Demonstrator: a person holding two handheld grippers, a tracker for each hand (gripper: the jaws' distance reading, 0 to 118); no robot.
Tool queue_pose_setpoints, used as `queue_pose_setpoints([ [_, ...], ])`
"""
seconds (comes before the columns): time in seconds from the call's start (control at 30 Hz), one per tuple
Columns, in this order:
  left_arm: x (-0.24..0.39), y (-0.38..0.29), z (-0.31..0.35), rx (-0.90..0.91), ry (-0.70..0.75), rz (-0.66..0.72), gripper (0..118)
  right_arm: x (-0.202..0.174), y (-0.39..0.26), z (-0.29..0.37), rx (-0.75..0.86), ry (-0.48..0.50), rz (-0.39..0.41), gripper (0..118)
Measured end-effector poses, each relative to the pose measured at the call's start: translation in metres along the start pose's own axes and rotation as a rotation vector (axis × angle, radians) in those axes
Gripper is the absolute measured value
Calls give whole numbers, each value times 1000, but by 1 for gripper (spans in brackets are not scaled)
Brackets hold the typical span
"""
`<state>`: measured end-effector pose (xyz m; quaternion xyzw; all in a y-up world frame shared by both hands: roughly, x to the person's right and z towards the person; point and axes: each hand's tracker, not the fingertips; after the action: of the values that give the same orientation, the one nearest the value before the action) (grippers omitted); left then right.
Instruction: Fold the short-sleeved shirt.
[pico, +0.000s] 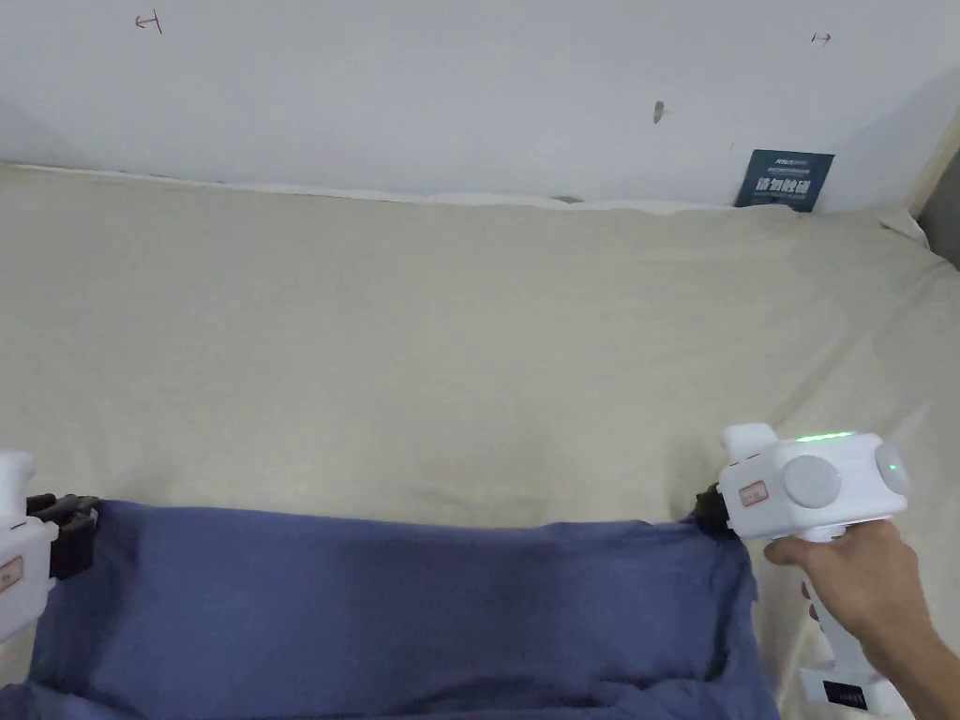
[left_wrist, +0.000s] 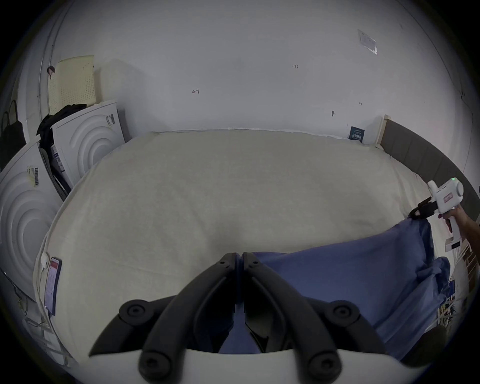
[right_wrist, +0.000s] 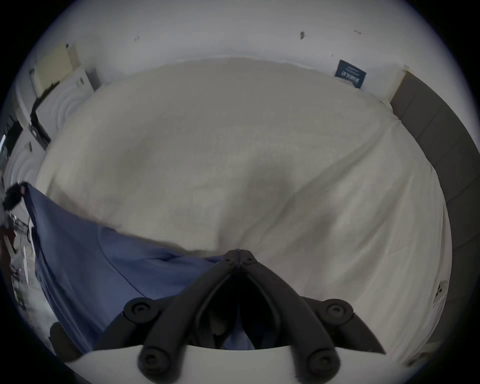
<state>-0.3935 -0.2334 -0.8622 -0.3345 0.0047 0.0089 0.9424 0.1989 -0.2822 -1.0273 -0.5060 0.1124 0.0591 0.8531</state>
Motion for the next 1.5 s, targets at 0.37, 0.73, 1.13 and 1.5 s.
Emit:
queue_pose_setpoints([
  [0.37, -11, 54, -10, 136, -25, 116, 6, 3, 23, 95, 418, -157, 35, 1],
  [0.73, -8, 8, 27, 153, -36, 109, 6, -12, -71, 148, 585, -118, 26, 1],
  [1.13, 4, -127, 89, 68, 37, 95, 6, -36, -262, 138, 482, -51, -28, 1],
  [1.5, 19, -141, 138, 163, 141, 29, 118, -93, -272, 190, 631, -239, 86, 114],
])
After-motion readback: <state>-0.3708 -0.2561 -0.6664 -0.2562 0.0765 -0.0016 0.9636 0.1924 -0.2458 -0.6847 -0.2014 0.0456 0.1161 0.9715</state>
